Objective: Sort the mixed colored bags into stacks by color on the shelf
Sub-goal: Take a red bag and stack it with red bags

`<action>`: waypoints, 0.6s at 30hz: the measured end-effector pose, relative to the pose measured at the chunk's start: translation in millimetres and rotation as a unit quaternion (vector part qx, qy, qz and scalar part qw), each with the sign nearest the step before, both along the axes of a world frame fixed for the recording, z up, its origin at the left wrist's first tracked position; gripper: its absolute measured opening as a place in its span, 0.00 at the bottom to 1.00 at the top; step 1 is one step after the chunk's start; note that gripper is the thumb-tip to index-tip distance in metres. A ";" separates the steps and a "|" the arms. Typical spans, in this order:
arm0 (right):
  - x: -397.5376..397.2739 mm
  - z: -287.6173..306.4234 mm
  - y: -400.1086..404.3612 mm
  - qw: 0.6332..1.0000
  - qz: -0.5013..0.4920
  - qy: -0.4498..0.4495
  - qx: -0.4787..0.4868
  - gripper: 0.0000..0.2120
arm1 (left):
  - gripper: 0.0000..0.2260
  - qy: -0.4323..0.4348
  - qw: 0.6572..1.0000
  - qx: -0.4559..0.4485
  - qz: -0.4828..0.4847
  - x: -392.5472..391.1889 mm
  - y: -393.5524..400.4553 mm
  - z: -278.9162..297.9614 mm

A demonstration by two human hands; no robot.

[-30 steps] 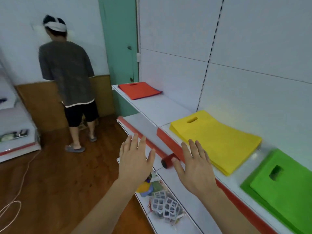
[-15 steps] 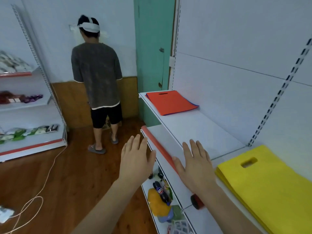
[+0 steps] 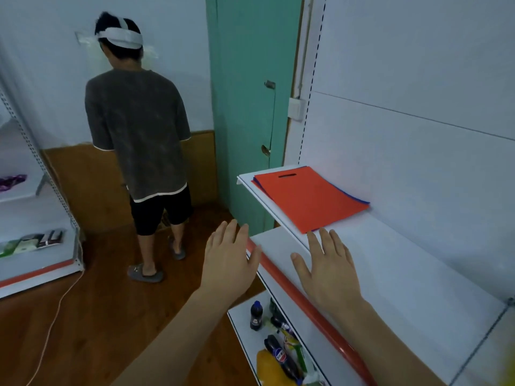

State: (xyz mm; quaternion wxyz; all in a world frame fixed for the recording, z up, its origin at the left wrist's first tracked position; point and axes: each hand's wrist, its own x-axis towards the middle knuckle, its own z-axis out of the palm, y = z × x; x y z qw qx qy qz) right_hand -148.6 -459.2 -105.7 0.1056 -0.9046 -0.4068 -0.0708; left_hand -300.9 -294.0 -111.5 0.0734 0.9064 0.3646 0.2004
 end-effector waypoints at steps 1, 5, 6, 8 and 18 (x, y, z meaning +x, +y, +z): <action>5.6 -0.9 10.9 1.000 -0.006 -0.002 0.000 0.44 | 0.29 0.000 1.000 -0.001 -0.012 6.2 12.6 -2.0; 35.7 -7.2 53.4 1.000 -0.021 -0.009 0.012 0.41 | 0.32 0.003 0.999 -0.007 -0.050 41.3 63.5 -12.1; 45.8 -9.5 65.3 0.999 -0.026 -0.010 0.020 0.40 | 0.32 0.006 0.998 -0.007 -0.057 52.2 76.1 -13.8; 67.9 -15.0 91.5 0.998 -0.046 -0.014 0.044 0.39 | 0.31 0.012 0.997 0.002 -0.070 78.0 102.6 -16.1; 144.8 -23.7 172.1 0.992 -0.121 0.013 0.014 0.41 | 0.30 0.047 0.987 0.009 -0.153 185.1 194.0 -1.0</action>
